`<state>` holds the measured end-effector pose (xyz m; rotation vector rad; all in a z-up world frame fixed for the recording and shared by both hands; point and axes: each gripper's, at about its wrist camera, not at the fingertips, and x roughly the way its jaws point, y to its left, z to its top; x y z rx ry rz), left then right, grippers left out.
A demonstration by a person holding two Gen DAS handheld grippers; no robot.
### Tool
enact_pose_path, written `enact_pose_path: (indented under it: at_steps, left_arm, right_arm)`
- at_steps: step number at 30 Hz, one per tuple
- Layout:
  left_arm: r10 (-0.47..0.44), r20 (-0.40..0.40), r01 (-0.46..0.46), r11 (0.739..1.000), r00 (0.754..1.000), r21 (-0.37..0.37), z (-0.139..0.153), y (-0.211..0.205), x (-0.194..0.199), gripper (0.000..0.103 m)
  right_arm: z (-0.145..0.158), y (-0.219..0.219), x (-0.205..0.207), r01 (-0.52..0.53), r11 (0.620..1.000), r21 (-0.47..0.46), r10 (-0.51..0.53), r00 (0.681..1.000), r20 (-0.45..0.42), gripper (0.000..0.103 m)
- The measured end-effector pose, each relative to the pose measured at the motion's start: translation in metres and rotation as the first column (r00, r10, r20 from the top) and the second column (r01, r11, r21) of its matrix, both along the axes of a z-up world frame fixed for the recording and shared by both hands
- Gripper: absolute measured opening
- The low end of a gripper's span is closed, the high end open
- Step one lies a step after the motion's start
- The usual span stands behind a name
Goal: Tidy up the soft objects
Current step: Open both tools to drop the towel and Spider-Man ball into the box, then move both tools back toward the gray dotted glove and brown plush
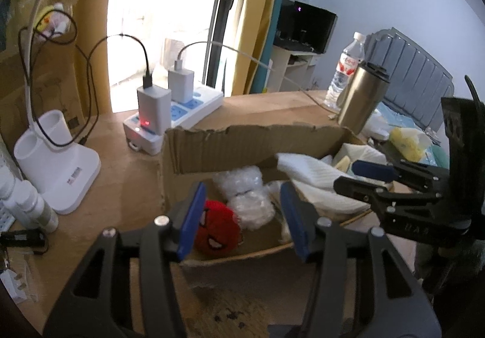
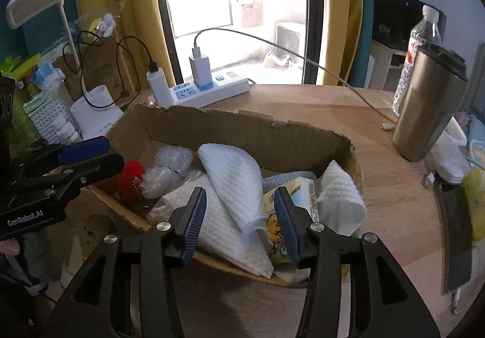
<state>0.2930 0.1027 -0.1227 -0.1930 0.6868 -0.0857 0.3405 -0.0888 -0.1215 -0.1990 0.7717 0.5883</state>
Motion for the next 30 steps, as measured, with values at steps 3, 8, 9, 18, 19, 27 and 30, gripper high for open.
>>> enact_pose_path:
  at_steps: [3, 8, 9, 18, 19, 27, 30]
  left_arm:
    - [0.000, 0.013, -0.001, 1.000, 1.000, 0.006, 0.007, -0.002, -0.006, 0.053]
    - [0.001, 0.031, -0.002, 1.000, 1.000, 0.014, 0.017, -0.007, -0.016, 0.054]
    - [0.002, 0.035, -0.003, 1.000, 0.999, 0.014, 0.019, -0.008, -0.019, 0.054]
    - [0.008, 0.063, -0.009, 1.000, 0.998, 0.024, 0.034, -0.011, -0.046, 0.054]
    - [0.009, 0.067, -0.011, 1.000, 0.998, 0.025, 0.035, -0.011, -0.050, 0.054]
    - [0.014, 0.085, -0.016, 1.000, 0.996, 0.026, 0.042, -0.014, -0.077, 0.056]
    - [0.009, 0.093, -0.012, 1.000, 0.996, 0.028, 0.044, -0.014, -0.087, 0.056]
  right_arm:
    - [0.007, -0.004, -0.006, 0.004, 1.000, 0.009, -0.004, 1.000, 0.014, 0.050]
    - [0.017, -0.009, -0.017, 0.005, 1.000, 0.020, -0.006, 1.000, 0.030, 0.050]
    - [0.019, -0.010, -0.020, 0.003, 1.000, 0.022, -0.004, 0.999, 0.034, 0.050]
    - [0.033, -0.015, -0.045, -0.006, 0.999, 0.039, 0.004, 0.998, 0.066, 0.051]
    - [0.034, -0.016, -0.048, -0.008, 0.999, 0.039, 0.005, 0.998, 0.068, 0.051]
    - [0.043, -0.016, -0.074, -0.024, 0.999, 0.039, 0.021, 0.996, 0.092, 0.051]
    - [0.045, -0.015, -0.082, -0.031, 0.999, 0.032, 0.028, 0.995, 0.097, 0.051]
